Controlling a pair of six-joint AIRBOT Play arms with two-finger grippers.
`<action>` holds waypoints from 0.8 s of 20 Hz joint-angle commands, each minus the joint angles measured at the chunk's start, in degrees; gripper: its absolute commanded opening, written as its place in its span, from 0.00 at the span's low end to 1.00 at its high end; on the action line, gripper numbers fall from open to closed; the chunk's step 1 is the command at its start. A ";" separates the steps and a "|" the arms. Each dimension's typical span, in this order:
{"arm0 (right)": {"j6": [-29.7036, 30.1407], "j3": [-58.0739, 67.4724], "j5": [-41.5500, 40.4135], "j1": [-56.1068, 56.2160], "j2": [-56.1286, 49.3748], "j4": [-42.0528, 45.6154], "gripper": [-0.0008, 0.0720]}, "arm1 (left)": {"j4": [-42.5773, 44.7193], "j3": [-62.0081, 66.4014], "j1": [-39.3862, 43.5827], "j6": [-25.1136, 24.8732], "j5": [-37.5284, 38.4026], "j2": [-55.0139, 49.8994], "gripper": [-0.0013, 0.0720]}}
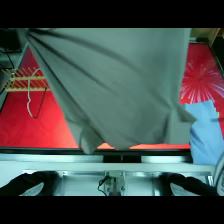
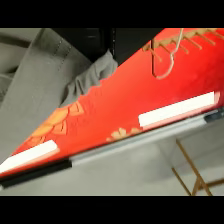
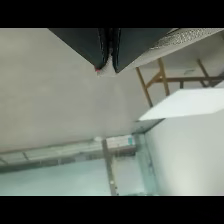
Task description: Fold the shirts.
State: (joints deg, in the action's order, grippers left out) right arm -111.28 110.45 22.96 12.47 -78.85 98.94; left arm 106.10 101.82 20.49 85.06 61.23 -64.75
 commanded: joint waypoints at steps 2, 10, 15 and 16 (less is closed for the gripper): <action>-7.58 0.07 7.39 -3.89 -14.69 -9.31 0.10 | -4.44 -0.11 -3.15 3.19 5.77 -13.27 0.06; 2.58 0.68 44.94 -3.82 -23.58 -20.83 0.88 | -12.09 -0.11 -3.04 2.29 11.52 -27.93 0.06; 8.31 -0.98 64.32 -0.11 -9.27 -20.44 0.88 | -12.13 -0.11 -8.46 -2.32 16.02 -24.41 0.06; 8.31 -4.90 67.32 3.04 -5.79 -20.39 0.88 | -12.20 -0.11 -10.16 -1.70 16.76 -24.15 0.06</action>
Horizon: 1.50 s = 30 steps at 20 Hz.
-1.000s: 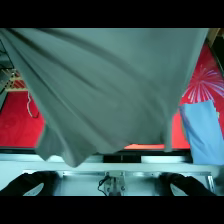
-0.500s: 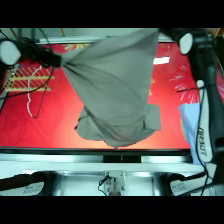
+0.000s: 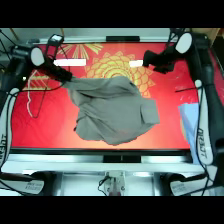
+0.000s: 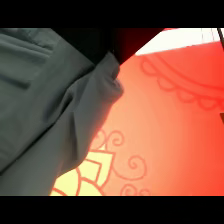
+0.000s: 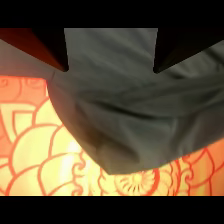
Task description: Fold the shirts.
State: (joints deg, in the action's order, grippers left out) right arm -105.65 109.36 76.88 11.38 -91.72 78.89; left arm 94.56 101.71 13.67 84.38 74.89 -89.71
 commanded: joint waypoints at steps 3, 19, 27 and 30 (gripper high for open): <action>-7.50 -25.94 4.46 16.76 18.01 -0.61 0.88 | -5.55 -0.57 -8.02 -0.81 4.96 0.94 0.06; -39.04 -61.40 -50.69 41.07 10.40 -20.52 0.89 | -13.64 -11.21 -10.08 -4.42 0.07 1.25 0.06; -41.42 -61.35 -59.39 40.81 6.97 -20.13 0.11 | -13.62 -11.21 -10.10 -4.22 -0.76 1.22 0.06; -35.41 -61.33 -58.55 40.06 10.82 -17.66 0.10 | -13.62 -10.99 -10.78 -2.19 -0.76 1.70 0.06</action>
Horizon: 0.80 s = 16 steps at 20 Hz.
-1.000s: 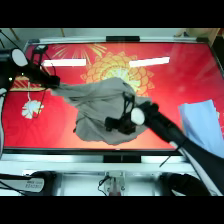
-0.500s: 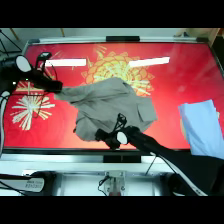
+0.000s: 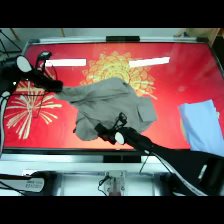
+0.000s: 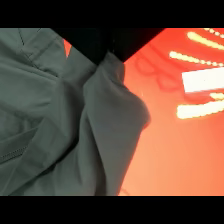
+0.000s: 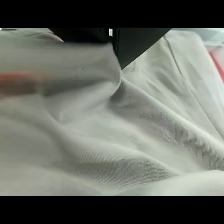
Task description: Fold the shirts.
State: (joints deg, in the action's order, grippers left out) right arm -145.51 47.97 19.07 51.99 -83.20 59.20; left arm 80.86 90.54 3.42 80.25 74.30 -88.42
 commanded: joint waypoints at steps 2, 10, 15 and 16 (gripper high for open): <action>15.39 0.20 5.18 -3.87 10.40 9.84 0.10 | -1.27 2.14 -2.08 4.28 -1.42 2.78 0.06; 30.36 26.62 31.61 -28.83 52.63 41.90 0.10 | -5.29 22.71 -12.87 13.11 -13.09 32.54 0.06; 27.71 34.93 24.65 -31.65 60.11 41.83 0.10 | -3.96 22.69 -13.05 13.11 -15.19 49.03 0.06; 27.71 35.23 26.56 -31.63 60.08 41.83 0.10 | -2.86 22.69 -13.05 13.11 -14.43 50.38 0.06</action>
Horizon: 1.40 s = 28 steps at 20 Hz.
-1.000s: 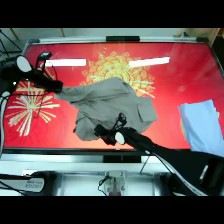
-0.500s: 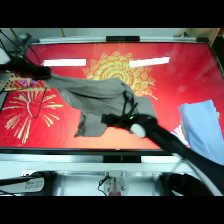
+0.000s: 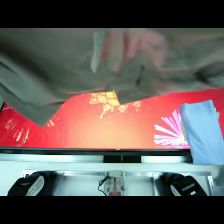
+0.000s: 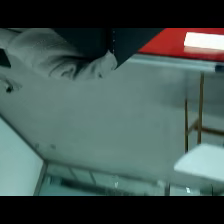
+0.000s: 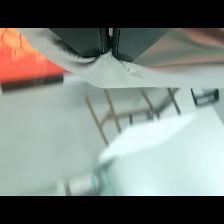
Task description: Fold the shirts.
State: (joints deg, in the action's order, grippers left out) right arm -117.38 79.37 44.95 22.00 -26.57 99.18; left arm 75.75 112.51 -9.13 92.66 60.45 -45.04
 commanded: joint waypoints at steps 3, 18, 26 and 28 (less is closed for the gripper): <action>-0.15 3.82 9.29 -1.66 1.09 3.98 0.10 | 6.19 0.35 -0.50 0.66 5.38 7.39 0.06; -11.41 -9.92 -13.75 -3.85 -50.99 4.37 0.10 | 3.10 -50.86 -0.48 -0.85 -21.07 -11.65 0.06; -17.70 -9.94 -20.15 -8.52 -61.11 -8.72 0.15 | -10.73 -46.31 1.25 -0.87 -28.37 -37.42 0.06; -16.37 -9.92 -20.61 -8.26 -61.46 -11.08 0.62 | -11.21 -46.03 1.95 -0.98 -26.29 -39.19 0.28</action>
State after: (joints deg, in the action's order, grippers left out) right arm -133.80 69.47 25.71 13.89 -86.17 92.68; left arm 68.12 66.02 -8.12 91.81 33.52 -79.33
